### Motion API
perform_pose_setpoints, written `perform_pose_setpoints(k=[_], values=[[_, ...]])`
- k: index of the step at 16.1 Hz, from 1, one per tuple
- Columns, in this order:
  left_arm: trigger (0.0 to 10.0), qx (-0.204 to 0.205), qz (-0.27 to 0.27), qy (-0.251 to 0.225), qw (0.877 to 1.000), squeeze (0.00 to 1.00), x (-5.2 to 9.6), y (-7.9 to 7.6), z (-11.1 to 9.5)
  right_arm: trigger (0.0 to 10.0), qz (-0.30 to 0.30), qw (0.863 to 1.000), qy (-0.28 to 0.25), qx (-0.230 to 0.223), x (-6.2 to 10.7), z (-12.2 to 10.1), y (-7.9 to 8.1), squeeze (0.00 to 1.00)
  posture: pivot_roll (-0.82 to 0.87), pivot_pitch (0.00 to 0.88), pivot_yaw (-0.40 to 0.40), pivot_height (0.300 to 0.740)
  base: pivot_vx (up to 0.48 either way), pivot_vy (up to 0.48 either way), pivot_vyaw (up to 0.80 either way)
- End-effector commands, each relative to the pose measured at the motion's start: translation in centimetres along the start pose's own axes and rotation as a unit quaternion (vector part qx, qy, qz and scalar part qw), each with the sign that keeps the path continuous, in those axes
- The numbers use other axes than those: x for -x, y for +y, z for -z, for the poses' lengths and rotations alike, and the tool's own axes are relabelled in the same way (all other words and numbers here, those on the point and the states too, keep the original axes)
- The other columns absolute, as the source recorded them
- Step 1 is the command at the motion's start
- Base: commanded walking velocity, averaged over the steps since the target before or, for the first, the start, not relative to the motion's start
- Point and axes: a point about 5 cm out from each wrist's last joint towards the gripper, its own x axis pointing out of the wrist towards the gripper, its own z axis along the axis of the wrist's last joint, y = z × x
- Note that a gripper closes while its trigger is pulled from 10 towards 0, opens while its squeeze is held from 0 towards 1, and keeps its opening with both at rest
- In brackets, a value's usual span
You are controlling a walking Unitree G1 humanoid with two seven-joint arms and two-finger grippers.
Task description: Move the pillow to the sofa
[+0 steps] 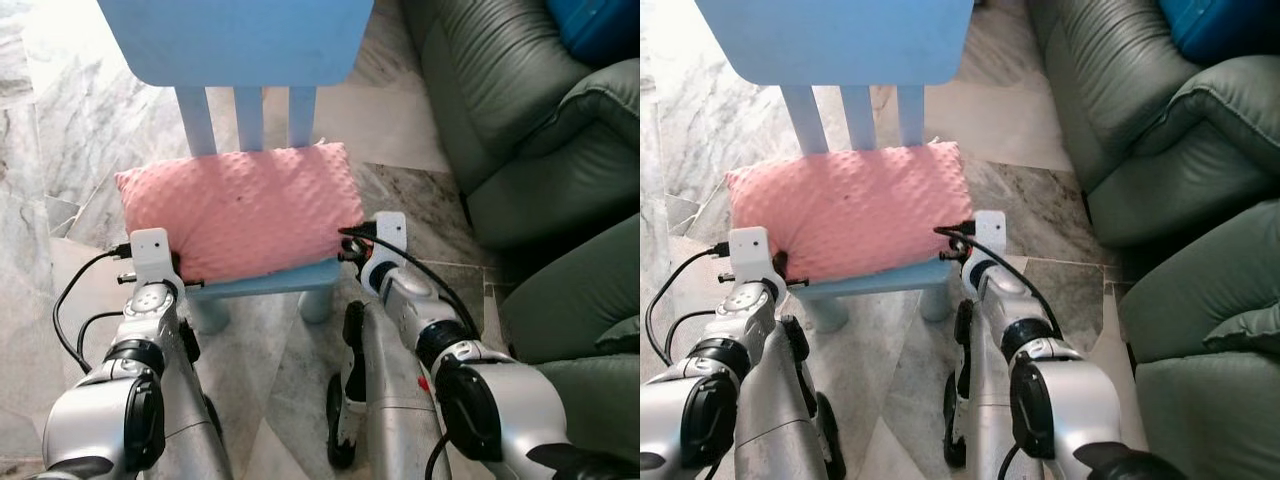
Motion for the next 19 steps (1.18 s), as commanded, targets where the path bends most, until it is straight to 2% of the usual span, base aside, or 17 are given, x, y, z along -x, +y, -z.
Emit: perform_pose_setpoints(k=[1, 2, 4, 6, 7, 10, 11, 12, 15, 17, 19], values=[[0.0, -0.006, 0.016, 0.021, 1.0, 0.0, 0.0, -0.6, 0.6, 0.0, -0.015, 1.0, 0.003, 0.023, 0.1, 0.0, -0.2, 0.0, 0.09, 0.105, -0.141, 0.498, 0.0, 0.0, 0.0], [0.0, -0.016, 0.029, 0.002, 0.999, 0.0, -0.1, -1.3, -0.3, 0.0, -0.017, 0.999, 0.004, 0.038, 0.2, -0.1, -0.5, 0.0, 0.08, 0.079, -0.135, 0.498, 0.0, 0.0, 0.0], [0.0, -0.003, 0.054, -0.057, 0.997, 0.0, -0.2, -2.2, -2.7, 0.0, -0.032, 0.997, 0.001, 0.075, 0.6, -0.1, -1.3, 0.0, 0.07, 0.014, -0.125, 0.498, 0.0, 0.0, 0.0], [0.0, 0.004, 0.071, -0.112, 0.991, 0.0, 0.0, -2.4, -4.1, 0.0, -0.036, 0.995, 0.001, 0.093, 1.5, 0.5, -2.7, 0.0, 0.06, 0.0, -0.106, 0.498, 0.0, 0.0, 0.0], [0.0, 0.003, 0.072, -0.12, 0.99, 0.0, 0.1, -2.3, -4.2, 0.0, -0.033, 0.994, -0.006, 0.104, 1.8, 0.5, -3.0, 0.0, 0.06, 0.0, -0.095, 0.498, 0.0, 0.0, 0.0], [0.0, 0.012, 0.073, -0.159, 0.985, 0.0, 1.0, -1.9, -3.8, 0.0, 0.002, 0.991, -0.08, 0.112, 3.9, 1.0, -4.7, 0.0, 0.04, 0.0, -0.073, 0.498, 0.0, 0.0, 0.0], [0.0, 0.015, 0.078, -0.175, 0.981, 0.0, 2.3, -2.1, -3.1, 0.0, 0.027, 0.986, -0.113, 0.117, 5.4, 1.4, -5.2, 0.0, 0.04, 0.0, -0.069, 0.498, 0.0, 0.0, 0.0], [0.0, 0.015, 0.086, -0.189, 0.978, 0.0, 3.3, -2.3, -2.8, 0.0, 0.048, 0.986, -0.126, 0.099, 6.2, 1.7, -5.4, 0.0, 0.04, 0.0, -0.065, 0.498, 0.0, 0.0, 0.0], [0.0, 0.005, 0.134, -0.195, 0.972, 0.0, 8.1, -3.4, -0.8, 0.0, 0.102, 0.975, -0.17, 0.1, 10.2, 2.1, -5.0, 0.0, 0.03, 0.0, -0.034, 0.498, 0.0, 0.0, 0.0], [0.0, -0.003, 0.135, -0.218, 0.967, 0.0, 9.6, -3.6, -0.5, 0.0, 0.127, 0.968, -0.189, 0.106, 11.6, 2.1, -5.2, 0.0, 0.02, 0.0, -0.02, 0.498, 0.0, 0.0, 0.0], [0.0, 0.003, 0.13, -0.21, 0.969, 0.0, 10.4, -3.7, 0.0, 0.0, 0.141, 0.966, -0.186, 0.107, 12.1, 2.2, -5.3, 0.0, 0.01, 0.0, -0.008, 0.498, 0.0, 0.0, 0.0]])
